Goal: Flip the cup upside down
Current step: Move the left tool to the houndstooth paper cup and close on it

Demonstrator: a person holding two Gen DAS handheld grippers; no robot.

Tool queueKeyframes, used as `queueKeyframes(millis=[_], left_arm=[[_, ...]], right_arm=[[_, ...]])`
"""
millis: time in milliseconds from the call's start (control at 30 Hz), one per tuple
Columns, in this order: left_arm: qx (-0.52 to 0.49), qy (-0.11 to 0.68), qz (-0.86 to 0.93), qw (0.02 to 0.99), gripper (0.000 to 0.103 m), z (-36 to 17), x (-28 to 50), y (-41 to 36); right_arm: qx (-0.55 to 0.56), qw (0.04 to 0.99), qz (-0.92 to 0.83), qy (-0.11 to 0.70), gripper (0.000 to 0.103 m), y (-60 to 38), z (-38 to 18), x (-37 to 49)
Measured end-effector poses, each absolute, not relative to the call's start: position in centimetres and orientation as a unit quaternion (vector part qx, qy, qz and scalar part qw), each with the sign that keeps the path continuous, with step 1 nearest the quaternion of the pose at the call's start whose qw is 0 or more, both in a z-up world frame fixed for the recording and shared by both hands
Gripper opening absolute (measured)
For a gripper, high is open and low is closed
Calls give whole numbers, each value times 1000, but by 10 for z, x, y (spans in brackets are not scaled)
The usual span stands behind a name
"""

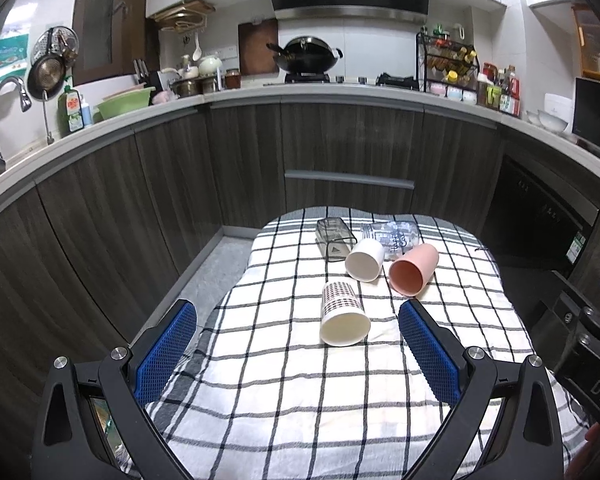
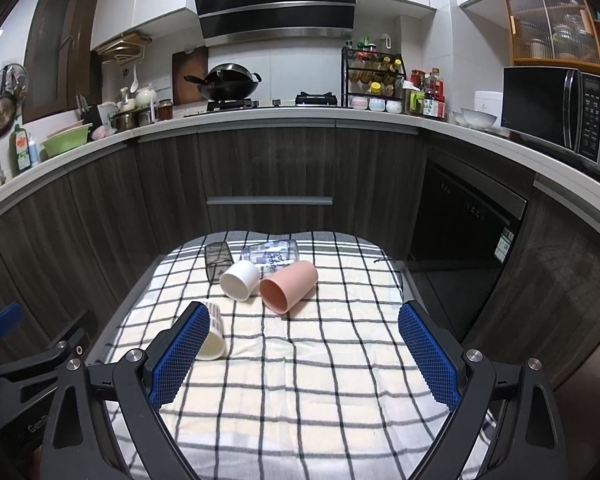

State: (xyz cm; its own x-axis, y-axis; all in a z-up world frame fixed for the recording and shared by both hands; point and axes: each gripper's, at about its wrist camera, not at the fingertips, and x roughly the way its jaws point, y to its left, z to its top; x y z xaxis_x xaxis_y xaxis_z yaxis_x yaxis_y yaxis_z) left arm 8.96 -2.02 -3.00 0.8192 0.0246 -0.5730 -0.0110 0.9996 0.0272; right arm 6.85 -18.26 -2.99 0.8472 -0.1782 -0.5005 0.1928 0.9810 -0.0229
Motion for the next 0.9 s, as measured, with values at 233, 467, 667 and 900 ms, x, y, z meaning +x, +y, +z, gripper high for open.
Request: queueKeyframes(millis=[233,467,667,900], left_arm=[[16,333,10,943,103,-53,142,-42],[21,369,2,929,103,-89,196,-59],[26,409,2,912,103,-128,234,-67],[44,459,-2,887,103,-172,267,-73]], right_arm=[[21,950,-103,294,95,-203,-45,111],[25,938,-113,326,96,-222,-68,158],[37,927,-116,355,96,-230,-91,186],[47,913,-112,389,96,-232,-118,213]])
